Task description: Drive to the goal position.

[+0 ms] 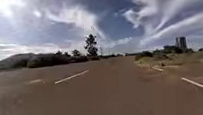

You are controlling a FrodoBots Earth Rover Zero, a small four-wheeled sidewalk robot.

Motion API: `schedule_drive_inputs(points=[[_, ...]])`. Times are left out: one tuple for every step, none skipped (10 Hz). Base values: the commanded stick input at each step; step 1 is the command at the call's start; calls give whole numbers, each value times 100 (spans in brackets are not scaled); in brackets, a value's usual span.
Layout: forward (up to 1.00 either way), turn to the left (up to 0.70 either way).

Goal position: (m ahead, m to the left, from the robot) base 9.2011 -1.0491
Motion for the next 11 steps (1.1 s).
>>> schedule_drive_inputs(points=[[100,-40],[100,-40],[100,-40],[100,-40],[100,-35],[100,-14],[100,0],[100,0],[100,0],[100,0],[100,0]])
